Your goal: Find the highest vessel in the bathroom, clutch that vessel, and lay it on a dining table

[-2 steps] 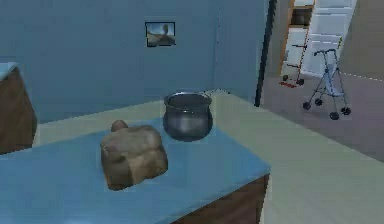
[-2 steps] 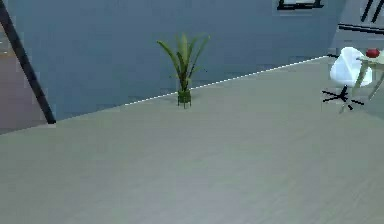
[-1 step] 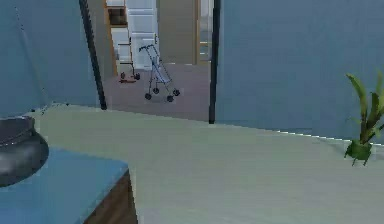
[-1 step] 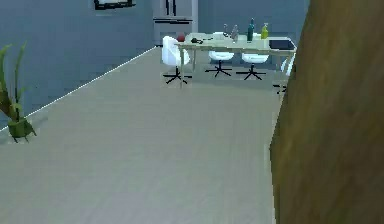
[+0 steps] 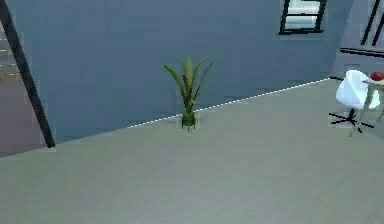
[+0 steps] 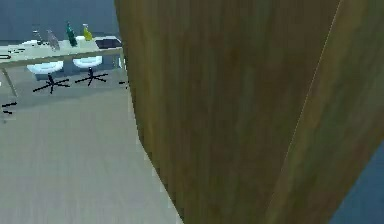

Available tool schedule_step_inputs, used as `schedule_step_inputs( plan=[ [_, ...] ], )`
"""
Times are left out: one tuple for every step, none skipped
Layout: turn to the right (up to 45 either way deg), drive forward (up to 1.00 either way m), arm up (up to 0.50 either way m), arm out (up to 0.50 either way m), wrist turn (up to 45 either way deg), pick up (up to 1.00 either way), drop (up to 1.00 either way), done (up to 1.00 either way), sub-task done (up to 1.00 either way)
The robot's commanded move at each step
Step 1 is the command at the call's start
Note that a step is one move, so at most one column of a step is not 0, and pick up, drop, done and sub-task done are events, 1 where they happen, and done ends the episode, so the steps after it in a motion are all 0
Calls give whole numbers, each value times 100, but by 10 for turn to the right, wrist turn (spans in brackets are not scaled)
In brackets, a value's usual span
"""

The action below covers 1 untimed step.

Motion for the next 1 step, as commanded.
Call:
schedule_step_inputs(
  plan=[
    [330,0,0,0,0,0,0,0,0]
  ],
)
